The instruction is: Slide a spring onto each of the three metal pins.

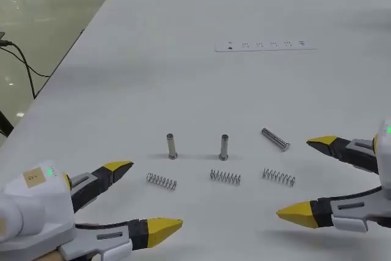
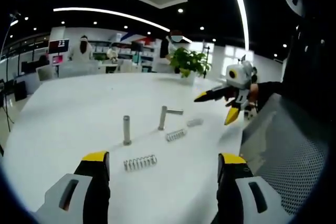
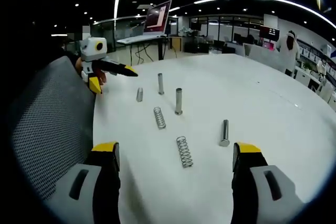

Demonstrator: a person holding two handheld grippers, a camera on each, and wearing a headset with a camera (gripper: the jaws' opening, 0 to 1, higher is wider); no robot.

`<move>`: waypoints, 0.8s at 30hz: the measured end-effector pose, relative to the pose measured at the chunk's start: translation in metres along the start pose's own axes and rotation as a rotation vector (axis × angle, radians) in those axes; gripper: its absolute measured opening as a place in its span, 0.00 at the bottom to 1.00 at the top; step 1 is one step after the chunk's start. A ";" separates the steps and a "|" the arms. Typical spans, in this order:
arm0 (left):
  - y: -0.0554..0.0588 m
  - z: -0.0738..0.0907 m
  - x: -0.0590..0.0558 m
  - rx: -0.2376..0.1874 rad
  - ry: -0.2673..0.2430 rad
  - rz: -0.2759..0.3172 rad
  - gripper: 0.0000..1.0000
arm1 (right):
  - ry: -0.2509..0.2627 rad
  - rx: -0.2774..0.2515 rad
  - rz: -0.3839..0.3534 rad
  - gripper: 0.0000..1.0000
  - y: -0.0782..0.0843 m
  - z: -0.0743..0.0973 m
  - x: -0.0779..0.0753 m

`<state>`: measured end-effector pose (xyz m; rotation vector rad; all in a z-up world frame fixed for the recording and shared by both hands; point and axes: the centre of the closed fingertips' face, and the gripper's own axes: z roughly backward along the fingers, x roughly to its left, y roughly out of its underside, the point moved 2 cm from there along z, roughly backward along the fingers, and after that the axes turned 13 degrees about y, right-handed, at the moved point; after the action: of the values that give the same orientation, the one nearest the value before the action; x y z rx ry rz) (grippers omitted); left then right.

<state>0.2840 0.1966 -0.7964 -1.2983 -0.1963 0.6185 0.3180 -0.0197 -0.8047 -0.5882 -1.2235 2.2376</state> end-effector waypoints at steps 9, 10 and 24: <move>0.000 0.000 0.000 0.001 -0.002 -0.001 0.81 | 0.001 -0.002 0.000 0.89 0.000 0.000 -0.001; 0.000 0.000 0.001 0.001 -0.002 -0.001 0.81 | 0.002 -0.002 -0.001 0.89 -0.001 0.000 -0.002; -0.002 0.004 0.004 0.001 -0.008 -0.008 0.82 | 0.005 -0.006 0.005 0.89 -0.005 0.001 -0.006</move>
<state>0.2862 0.2017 -0.7947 -1.2934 -0.2079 0.6170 0.3229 -0.0221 -0.7994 -0.5993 -1.2284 2.2354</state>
